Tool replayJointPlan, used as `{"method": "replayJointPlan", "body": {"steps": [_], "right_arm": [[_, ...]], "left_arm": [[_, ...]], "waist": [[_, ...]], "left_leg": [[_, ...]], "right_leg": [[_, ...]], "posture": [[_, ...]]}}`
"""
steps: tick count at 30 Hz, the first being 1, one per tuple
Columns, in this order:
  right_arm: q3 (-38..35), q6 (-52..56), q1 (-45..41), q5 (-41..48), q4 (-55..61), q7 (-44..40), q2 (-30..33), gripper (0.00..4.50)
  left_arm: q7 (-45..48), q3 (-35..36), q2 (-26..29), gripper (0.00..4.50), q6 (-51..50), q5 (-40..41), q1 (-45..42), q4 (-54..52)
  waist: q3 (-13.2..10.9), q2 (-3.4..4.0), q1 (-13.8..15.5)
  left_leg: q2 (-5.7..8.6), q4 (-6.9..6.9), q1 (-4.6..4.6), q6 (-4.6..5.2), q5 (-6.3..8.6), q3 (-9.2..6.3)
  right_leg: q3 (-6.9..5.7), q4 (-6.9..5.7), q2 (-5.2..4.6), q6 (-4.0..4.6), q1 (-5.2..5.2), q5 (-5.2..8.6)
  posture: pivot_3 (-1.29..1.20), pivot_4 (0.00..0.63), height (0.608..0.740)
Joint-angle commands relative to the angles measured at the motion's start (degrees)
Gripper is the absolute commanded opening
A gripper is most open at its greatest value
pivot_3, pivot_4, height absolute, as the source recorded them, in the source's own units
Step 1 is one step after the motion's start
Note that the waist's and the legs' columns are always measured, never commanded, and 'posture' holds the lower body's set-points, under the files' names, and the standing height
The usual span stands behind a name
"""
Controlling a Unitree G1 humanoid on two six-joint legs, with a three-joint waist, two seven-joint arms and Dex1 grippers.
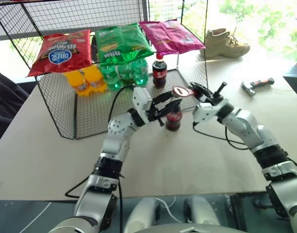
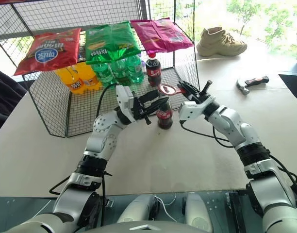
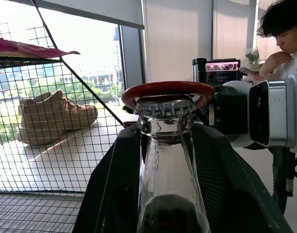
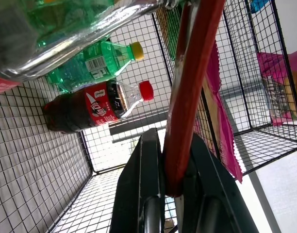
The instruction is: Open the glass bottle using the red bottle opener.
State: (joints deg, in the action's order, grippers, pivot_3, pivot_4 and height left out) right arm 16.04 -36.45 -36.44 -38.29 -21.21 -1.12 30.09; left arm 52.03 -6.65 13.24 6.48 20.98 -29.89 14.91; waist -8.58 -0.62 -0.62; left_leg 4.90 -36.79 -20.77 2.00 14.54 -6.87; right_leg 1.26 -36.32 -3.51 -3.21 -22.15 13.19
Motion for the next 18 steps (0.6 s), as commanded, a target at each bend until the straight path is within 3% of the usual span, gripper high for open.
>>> {"method": "replayJointPlan", "body": {"steps": [1, 3, 4, 18], "right_arm": [[2.08, -1.32, -0.16, -1.73, 1.43, -0.17, -0.11, 0.00], [2.22, -1.27, -0.16, -1.60, 1.35, 0.01, -0.03, 0.00], [2.26, -1.27, -0.15, -1.50, 1.30, 0.07, 0.00, 0.00], [2.07, -1.39, -0.55, -0.77, -0.65, 0.71, 0.23, 0.00]], "left_arm": [[-1.13, -0.54, 0.04, 3.36, -1.25, -2.85, 1.07, 2.93], [-1.10, -0.34, -0.15, 4.34, -1.10, -3.23, 0.96, 3.17], [-1.04, -0.24, -0.24, 4.43, -1.07, -3.41, 0.92, 3.25], [-0.37, 1.28, -1.15, 4.43, 1.44, -2.92, 0.14, 2.50]], "waist": [[-0.02, -0.01, -0.13], [-0.05, -0.05, -0.21], [-0.05, -0.05, -0.18], [-0.05, -0.05, -0.13]], "left_leg": [[0.00, 0.01, -0.04, -0.07, -0.04, 0.00], [0.00, 0.15, -0.16, -0.15, -0.09, 0.09], [-0.01, 0.17, -0.29, -0.16, -0.10, 0.10], [-0.01, 0.33, -0.49, -0.17, -0.10, 0.15]], "right_leg": [[0.01, 0.00, 0.02, 0.00, -0.03, 0.00], [0.11, 0.00, 0.02, 0.00, -0.23, -0.01], [0.12, -0.02, 0.02, 0.00, -0.38, -0.01], [0.17, 0.04, -0.02, 0.01, -0.63, -0.02]], "posture": [[0.00, 0.150, 0.740], [0.00, 0.150, 0.740], [0.00, 0.150, 0.740], [0.00, 0.150, 0.740]]}}
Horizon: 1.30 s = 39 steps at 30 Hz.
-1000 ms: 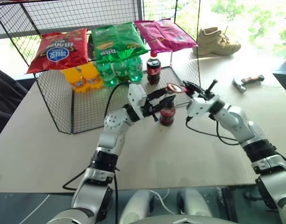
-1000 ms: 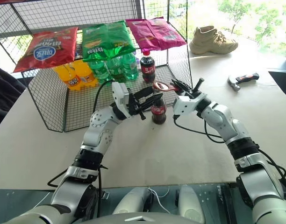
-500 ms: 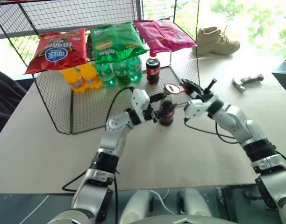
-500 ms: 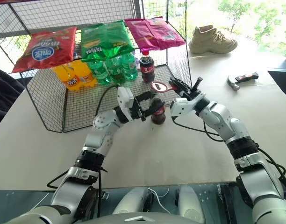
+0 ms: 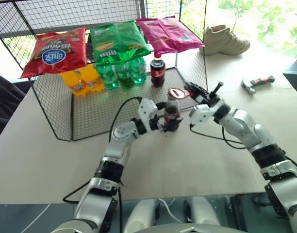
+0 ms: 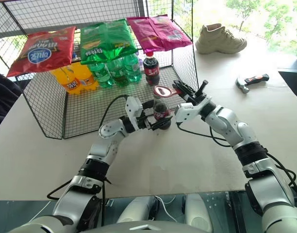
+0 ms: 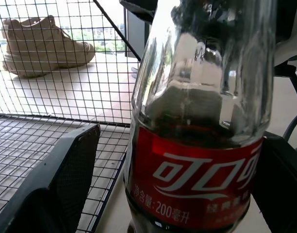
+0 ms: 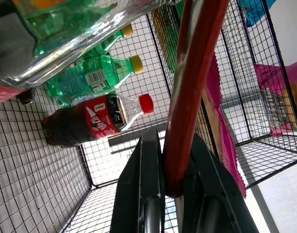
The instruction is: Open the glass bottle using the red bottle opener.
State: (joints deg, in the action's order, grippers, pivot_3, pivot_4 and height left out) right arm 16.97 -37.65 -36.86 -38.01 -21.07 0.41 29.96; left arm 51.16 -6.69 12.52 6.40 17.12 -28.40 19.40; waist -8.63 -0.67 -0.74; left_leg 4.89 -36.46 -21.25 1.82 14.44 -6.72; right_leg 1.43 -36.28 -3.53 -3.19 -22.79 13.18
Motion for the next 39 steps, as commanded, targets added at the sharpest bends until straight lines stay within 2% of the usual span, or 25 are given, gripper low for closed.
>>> {"method": "replayJointPlan", "body": {"steps": [1, 10, 22, 39], "right_arm": [[1.12, -0.22, -0.19, -0.99, -0.93, -0.76, 0.41, 0.00], [0.95, -0.14, -0.41, -0.48, -1.61, -0.65, 0.31, 0.00], [1.06, 0.01, -0.53, -0.40, -1.67, -0.54, -0.12, 0.00], [1.24, -0.10, -0.60, -0.45, -1.49, -0.69, -0.45, 0.00]], "left_arm": [[0.61, 1.44, -0.57, 4.43, 1.66, 1.18, -1.38, -2.23], [1.30, 1.76, -1.40, 4.43, 1.51, 2.08, -2.19, -4.07], [-0.14, 1.75, -3.92, 4.43, 3.19, 0.45, -6.36, -0.47], [0.79, 1.52, -4.32, 4.43, 3.23, -0.14, -6.52, 0.55]], "waist": [[0.00, 0.00, -0.01], [0.00, 0.00, -0.02], [0.00, 0.00, -0.04], [0.00, 0.00, 0.00]], "left_leg": [[0.00, 0.00, 0.00, 0.00, 0.00, 0.00], [0.00, 0.00, 0.00, 0.00, 0.00, 0.01], [0.00, -0.01, 0.01, 0.00, 0.00, 0.04], [0.00, -0.04, 0.01, 0.00, 0.00, 0.04]], "right_leg": [[0.00, 0.00, 0.00, 0.00, 0.00, 0.00], [0.01, 0.00, 0.00, 0.00, 0.00, 0.00], [0.03, -0.01, 0.02, 0.00, 0.00, 0.00], [0.03, -0.04, 0.02, -0.01, 0.01, 0.00]], "posture": [[0.00, 0.150, 0.740], [0.00, 0.150, 0.740], [0.00, 0.150, 0.740], [0.00, 0.150, 0.740]]}}
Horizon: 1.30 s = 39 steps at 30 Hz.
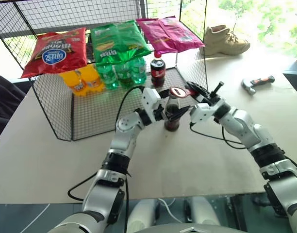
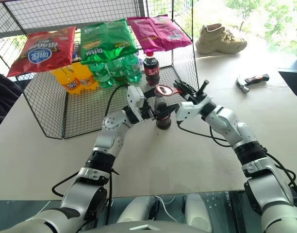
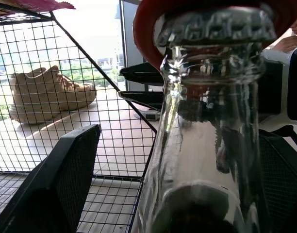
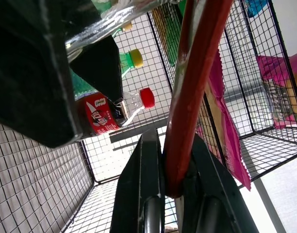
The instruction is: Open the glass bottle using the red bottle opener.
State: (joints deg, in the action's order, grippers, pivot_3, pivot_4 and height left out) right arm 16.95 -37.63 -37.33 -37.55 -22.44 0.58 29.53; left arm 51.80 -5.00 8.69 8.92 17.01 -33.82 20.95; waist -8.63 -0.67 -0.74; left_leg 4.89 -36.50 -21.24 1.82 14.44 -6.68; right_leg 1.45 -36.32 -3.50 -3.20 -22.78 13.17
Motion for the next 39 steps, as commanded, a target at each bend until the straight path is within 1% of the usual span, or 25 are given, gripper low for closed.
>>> {"method": "replayJointPlan", "body": {"steps": [1, 39], "right_arm": [[1.28, -0.16, -0.17, -0.93, -0.18, -0.87, 0.00, 0.00], [1.01, -0.58, -0.72, -0.70, -1.57, -0.66, 0.25, 0.00]], "left_arm": [[0.16, -0.16, -0.55, 4.43, 0.74, -0.04, -1.13, -0.95], [0.98, -0.44, -1.68, 4.43, -1.62, 1.10, -0.98, -4.70]], "waist": [[0.00, 0.00, 0.00], [0.00, 0.00, 0.03]], "left_leg": [[0.00, 0.00, 0.00, 0.00, 0.00, 0.00], [0.01, -0.05, 0.00, 0.00, 0.00, 0.02]], "right_leg": [[0.00, 0.00, 0.00, 0.00, 0.00, 0.00], [0.01, -0.07, 0.00, 0.00, 0.00, 0.00]], "posture": [[0.00, 0.150, 0.740], [0.00, 0.150, 0.740]]}}
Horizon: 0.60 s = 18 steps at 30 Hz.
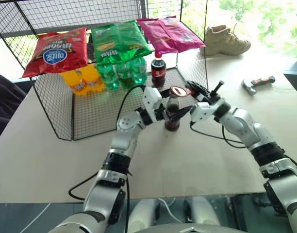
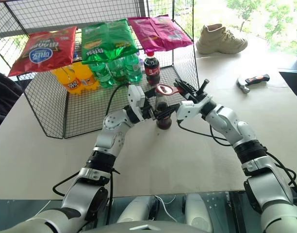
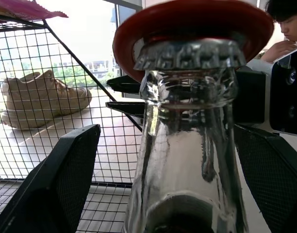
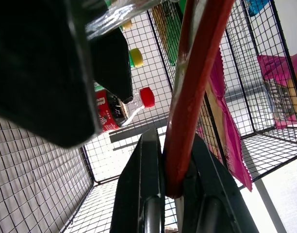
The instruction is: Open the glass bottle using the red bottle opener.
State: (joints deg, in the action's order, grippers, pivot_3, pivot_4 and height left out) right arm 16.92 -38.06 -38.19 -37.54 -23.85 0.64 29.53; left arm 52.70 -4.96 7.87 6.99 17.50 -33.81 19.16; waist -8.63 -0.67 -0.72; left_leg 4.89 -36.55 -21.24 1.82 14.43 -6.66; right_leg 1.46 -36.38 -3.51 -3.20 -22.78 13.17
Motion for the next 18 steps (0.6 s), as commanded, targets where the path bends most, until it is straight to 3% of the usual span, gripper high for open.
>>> {"method": "replayJointPlan", "body": {"steps": [1, 2, 5, 9, 13, 18], "right_arm": [[1.03, -0.17, 0.15, -0.72, -0.11, -0.74, 0.27, 0.00], [1.04, -0.18, 0.15, -0.73, -0.10, -0.75, 0.29, 0.00], [1.04, -0.20, 0.23, -0.77, 0.05, -0.75, 0.35, 0.00], [1.10, -0.24, 0.17, -0.80, -0.02, -0.70, 0.36, 0.00], [1.18, -0.27, 0.11, -0.80, -0.10, -0.57, 0.32, 0.00], [1.29, -0.35, 0.11, -0.84, -0.09, -0.43, 0.16, 0.00]], "left_arm": [[0.14, -0.49, -0.84, 4.43, 0.30, 0.63, -0.98, -2.89], [0.25, -0.52, -0.84, 4.43, 0.27, 0.68, -0.97, -2.85], [0.44, -0.61, -0.81, 3.76, 0.33, 0.68, -0.76, -2.88], [0.69, -0.69, -0.71, 2.07, 0.43, 0.57, -0.51, -2.76], [0.79, -0.80, -0.60, 1.59, 0.42, 0.36, -0.19, -2.74], [0.75, -0.95, -0.24, 1.43, 0.50, 0.12, 0.18, -2.65]], "waist": [[0.00, 0.00, 0.00], [0.00, 0.00, 0.00], [0.00, 0.00, 0.00], [0.00, 0.00, 0.05], [0.02, 0.00, 0.02], [0.02, -0.01, 0.00]], "left_leg": [[0.00, 0.00, 0.00, 0.00, 0.00, 0.00], [0.00, 0.00, 0.00, 0.00, 0.00, 0.00], [0.00, 0.00, 0.00, 0.00, 0.00, 0.00], [0.00, -0.02, -0.01, 0.00, 0.00, 0.00], [0.00, -0.05, 0.06, 0.00, 0.00, 0.05], [0.00, -0.10, 0.21, 0.00, 0.00, 0.08]], "right_leg": [[0.00, 0.00, 0.00, 0.00, 0.00, 0.00], [0.00, 0.00, 0.00, 0.00, 0.00, 0.00], [0.00, 0.00, 0.00, 0.00, 0.00, 0.00], [-0.01, -0.01, -0.01, 0.00, 0.00, 0.00], [0.04, -0.08, 0.00, 0.00, 0.03, 0.00], [0.06, -0.15, 0.01, 0.00, 0.16, 0.00]], "posture": [[0.00, 0.150, 0.740], [0.00, 0.150, 0.740], [0.00, 0.150, 0.740], [0.00, 0.150, 0.740], [0.00, 0.150, 0.740], [0.00, 0.150, 0.740]]}}
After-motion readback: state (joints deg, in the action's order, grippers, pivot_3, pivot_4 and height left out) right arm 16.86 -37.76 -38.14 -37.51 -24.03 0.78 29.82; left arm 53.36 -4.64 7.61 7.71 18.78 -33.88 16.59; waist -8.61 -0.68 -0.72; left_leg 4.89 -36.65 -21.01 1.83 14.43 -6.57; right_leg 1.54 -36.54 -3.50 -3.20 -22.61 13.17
